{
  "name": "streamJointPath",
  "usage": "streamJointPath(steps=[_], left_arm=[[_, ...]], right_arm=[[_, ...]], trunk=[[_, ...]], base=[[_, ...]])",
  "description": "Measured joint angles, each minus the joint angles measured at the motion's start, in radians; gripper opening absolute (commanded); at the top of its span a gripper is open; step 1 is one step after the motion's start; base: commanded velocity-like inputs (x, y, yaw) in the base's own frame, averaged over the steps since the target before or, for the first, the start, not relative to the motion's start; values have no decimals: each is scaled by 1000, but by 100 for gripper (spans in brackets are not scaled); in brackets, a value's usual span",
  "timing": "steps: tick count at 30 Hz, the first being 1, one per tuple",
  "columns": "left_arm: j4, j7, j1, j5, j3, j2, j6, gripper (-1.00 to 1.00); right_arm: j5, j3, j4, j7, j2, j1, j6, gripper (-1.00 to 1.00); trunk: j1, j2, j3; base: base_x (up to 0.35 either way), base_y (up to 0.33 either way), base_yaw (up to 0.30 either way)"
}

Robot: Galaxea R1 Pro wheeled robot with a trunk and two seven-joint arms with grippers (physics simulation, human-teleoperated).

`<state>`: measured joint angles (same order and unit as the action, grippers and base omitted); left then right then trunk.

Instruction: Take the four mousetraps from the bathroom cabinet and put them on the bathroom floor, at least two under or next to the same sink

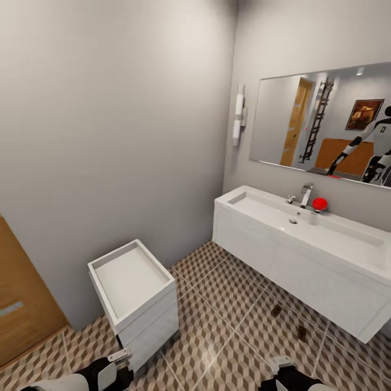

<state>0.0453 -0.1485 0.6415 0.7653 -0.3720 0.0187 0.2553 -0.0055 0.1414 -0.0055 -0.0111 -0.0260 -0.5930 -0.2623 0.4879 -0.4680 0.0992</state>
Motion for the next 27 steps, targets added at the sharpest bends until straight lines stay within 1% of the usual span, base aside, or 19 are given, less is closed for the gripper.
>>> streamJointPath(steps=[27], left_arm=[[0, 0, 0, 0, 0, 1, -1, 100]], right_arm=[[0, 1, 0, 0, 2, 0, 0, 100]], trunk=[[0, 0, 0]], base=[[-2, 0, 289]])
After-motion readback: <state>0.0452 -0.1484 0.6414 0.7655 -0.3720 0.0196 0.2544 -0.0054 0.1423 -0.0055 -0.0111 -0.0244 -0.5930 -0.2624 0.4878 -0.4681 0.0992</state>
